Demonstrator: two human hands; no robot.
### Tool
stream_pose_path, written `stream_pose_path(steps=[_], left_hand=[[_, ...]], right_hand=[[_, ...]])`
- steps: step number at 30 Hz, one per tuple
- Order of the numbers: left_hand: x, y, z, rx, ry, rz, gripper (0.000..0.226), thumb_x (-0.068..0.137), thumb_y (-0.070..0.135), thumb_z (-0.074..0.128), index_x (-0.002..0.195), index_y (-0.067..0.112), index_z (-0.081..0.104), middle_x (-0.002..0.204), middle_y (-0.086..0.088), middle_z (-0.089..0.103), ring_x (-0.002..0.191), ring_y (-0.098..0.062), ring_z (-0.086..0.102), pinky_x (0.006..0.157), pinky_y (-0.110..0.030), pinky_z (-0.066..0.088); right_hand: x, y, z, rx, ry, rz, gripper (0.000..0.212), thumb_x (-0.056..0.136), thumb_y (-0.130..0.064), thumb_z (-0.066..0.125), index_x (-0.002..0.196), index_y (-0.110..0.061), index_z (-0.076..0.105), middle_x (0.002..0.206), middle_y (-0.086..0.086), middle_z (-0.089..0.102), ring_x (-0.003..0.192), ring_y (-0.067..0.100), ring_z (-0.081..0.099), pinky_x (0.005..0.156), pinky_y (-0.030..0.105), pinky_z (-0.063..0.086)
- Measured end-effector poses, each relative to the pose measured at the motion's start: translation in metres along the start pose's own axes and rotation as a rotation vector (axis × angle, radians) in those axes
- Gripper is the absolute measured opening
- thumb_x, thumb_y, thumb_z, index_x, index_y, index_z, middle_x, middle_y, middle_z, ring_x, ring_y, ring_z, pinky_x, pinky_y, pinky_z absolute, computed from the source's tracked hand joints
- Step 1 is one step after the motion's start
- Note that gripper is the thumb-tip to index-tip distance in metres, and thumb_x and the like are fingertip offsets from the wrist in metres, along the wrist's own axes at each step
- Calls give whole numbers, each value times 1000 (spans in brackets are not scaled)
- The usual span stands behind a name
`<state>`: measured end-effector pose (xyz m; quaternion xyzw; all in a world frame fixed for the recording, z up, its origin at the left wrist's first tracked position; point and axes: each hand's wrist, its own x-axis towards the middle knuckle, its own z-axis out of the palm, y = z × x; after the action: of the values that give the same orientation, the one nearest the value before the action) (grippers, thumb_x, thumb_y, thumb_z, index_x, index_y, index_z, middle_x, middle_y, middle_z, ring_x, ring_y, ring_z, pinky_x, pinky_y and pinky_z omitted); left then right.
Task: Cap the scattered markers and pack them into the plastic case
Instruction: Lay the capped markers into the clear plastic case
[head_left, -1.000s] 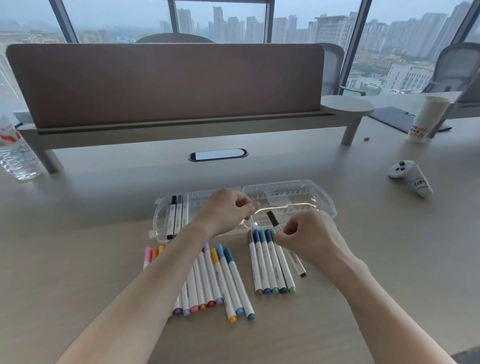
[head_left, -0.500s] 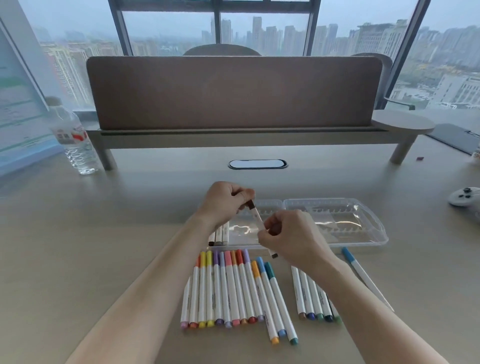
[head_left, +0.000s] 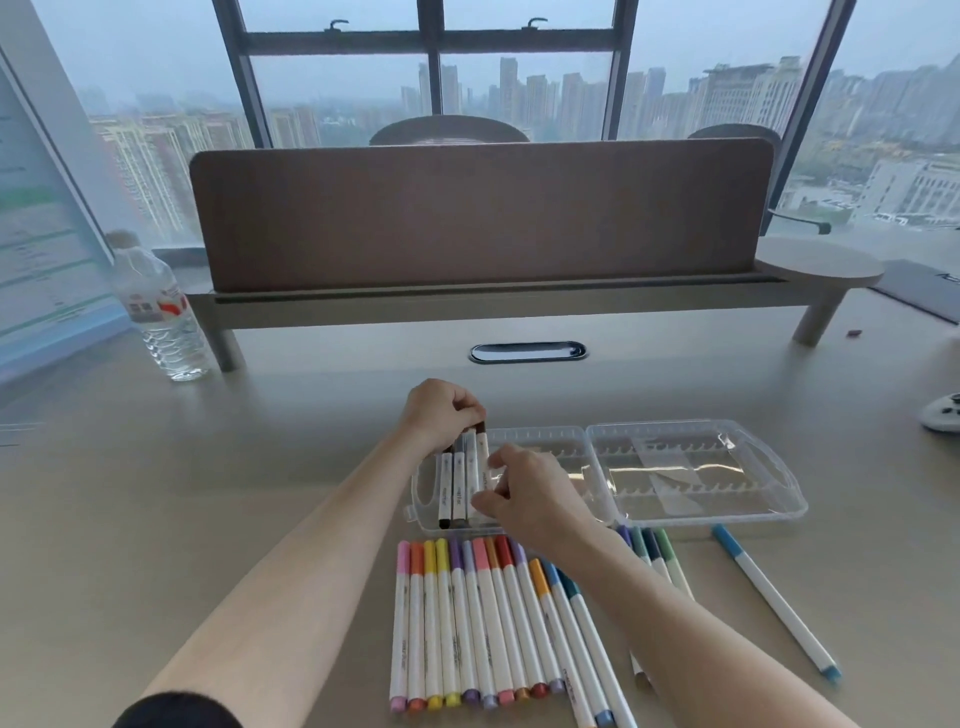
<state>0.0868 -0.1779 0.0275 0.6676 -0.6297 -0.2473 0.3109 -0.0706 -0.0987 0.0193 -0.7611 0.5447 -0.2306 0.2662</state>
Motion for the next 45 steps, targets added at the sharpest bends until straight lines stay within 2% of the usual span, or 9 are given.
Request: stream_pose_path(steps=[5, 11, 18, 21, 24, 30, 33, 38, 45], left_hand=[[2, -3, 9, 82, -33, 16, 10, 88, 22, 75, 93, 17, 81, 95, 3, 77, 84, -8, 65, 81, -25, 51], [8, -6, 4, 95, -70, -102, 5, 80, 24, 84, 83, 20, 81, 84, 5, 76, 73, -4, 65, 62, -19, 48], [9, -3, 8, 164, -55, -133, 8, 78, 23, 85, 82, 18, 81, 81, 2, 76, 73, -6, 67, 67, -22, 52], [4, -6, 6, 109, -67, -122, 5, 84, 18, 80, 88, 16, 80, 87, 2, 75, 76, -6, 66, 67, -21, 49], [-3, -15, 2, 42, 23, -56, 8, 87, 13, 75, 93, 17, 79, 94, 5, 75, 84, -5, 64, 82, -24, 51], [-25, -15, 4, 104, 181, 50, 10, 89, 15, 72, 92, 23, 77, 88, 13, 70, 78, 5, 60, 76, -15, 49], [-38, -2, 10, 130, 150, 108, 10, 90, 16, 70, 95, 20, 77, 89, 12, 69, 77, 4, 59, 66, -7, 39], [-55, 27, 30, 151, 18, 167, 11, 90, 22, 72, 99, 21, 77, 94, 8, 71, 89, -8, 65, 81, -23, 52], [-73, 71, 65, 190, -179, 260, 9, 88, 23, 75, 94, 18, 77, 90, 4, 74, 82, -8, 67, 82, -29, 57]], right_hand=[[1, 4, 3, -100, 10, 22, 49, 88, -40, 71, 130, -17, 62, 105, 1, 73, 93, 15, 66, 83, 30, 54], [4, 6, 1, -148, -22, 67, 35, 84, -45, 74, 110, -22, 74, 98, -3, 74, 85, 14, 67, 79, 33, 58], [7, 5, 1, -194, -57, 71, 25, 85, -43, 74, 98, -22, 78, 93, -4, 75, 82, 13, 67, 78, 34, 59], [4, 10, -2, -103, -54, 39, 29, 88, -37, 73, 109, -18, 75, 97, -2, 74, 80, 10, 66, 77, 26, 56], [-2, 17, -6, -52, -29, 15, 31, 88, -32, 73, 115, -17, 72, 79, -10, 64, 68, 1, 57, 64, 13, 43], [-17, 39, -33, -16, 73, 38, 20, 83, -29, 78, 100, -18, 76, 73, -13, 64, 65, -1, 57, 58, 8, 38], [-30, 55, -51, -4, 129, 72, 12, 81, -29, 79, 91, -22, 77, 69, -14, 65, 61, -2, 57, 51, 4, 38], [-55, 80, -84, 24, 209, 157, 4, 80, -24, 81, 81, -22, 78, 65, -13, 67, 57, -2, 58, 51, 4, 39], [-90, 107, -103, 49, 202, 278, 13, 80, -23, 79, 68, -24, 73, 69, -9, 69, 66, 6, 63, 55, 7, 40]])
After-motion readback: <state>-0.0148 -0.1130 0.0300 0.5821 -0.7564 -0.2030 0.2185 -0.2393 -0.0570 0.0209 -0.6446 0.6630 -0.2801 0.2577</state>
